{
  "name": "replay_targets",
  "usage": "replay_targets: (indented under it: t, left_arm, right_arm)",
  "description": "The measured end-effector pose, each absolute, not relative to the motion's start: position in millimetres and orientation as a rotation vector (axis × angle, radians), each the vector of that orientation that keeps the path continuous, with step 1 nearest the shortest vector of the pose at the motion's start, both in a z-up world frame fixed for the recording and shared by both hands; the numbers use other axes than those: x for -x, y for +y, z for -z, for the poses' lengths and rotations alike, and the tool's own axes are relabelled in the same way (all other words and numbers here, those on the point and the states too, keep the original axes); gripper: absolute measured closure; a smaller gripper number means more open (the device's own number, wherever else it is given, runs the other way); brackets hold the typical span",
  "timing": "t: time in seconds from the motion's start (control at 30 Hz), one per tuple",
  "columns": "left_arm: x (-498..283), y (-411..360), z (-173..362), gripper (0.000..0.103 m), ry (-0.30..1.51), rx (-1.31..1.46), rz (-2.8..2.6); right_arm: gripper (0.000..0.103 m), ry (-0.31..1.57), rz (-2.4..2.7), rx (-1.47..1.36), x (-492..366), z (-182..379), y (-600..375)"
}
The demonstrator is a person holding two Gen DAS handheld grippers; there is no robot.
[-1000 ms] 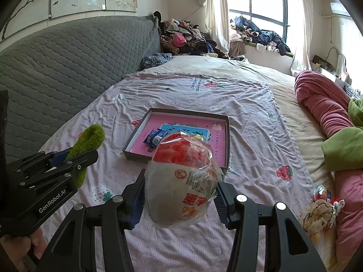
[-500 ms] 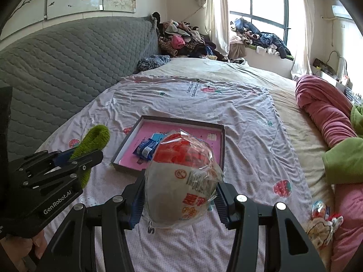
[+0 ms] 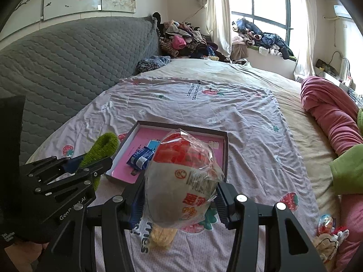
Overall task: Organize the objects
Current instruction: 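Lift the ring and bun and carry them toward the dark tray with both grippers, then lower the ring and bun onto the pink book inside the tray with both grippers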
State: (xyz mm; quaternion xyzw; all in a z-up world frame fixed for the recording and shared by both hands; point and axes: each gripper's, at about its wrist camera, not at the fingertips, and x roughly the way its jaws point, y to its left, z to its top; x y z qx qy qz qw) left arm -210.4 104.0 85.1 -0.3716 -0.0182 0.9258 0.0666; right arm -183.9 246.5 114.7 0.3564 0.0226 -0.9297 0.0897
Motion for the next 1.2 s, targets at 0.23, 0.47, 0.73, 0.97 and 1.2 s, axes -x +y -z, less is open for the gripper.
replay_targets:
  t: [0.23, 0.47, 0.73, 0.97, 1.2]
  left_arm:
    - [232, 107, -73, 0.079, -0.048, 1.13, -2.784]
    - [256, 118, -64, 0.079, -0.026, 1.134, -2.773]
    - [283, 128, -50, 0.079, -0.027, 1.135, -2.757]
    - [303, 131, -32, 0.079, -0.05, 1.158, -2.768]
    - [323, 131, -21, 0.079, -0.041, 1.164, -2.8]
  right_arm:
    - [0.05, 0.046, 2.77, -1.051, 201, -104, 250]
    - [0.05, 0.03, 2.775, -1.058, 223, -93, 256]
    - [0.05, 0.044, 2.788, -1.054, 241, -81, 259]
    - [0.05, 0.034, 2.787, -1.043, 259, -73, 261]
    - [0.05, 0.006, 2.812, -0.998, 283, -73, 265]
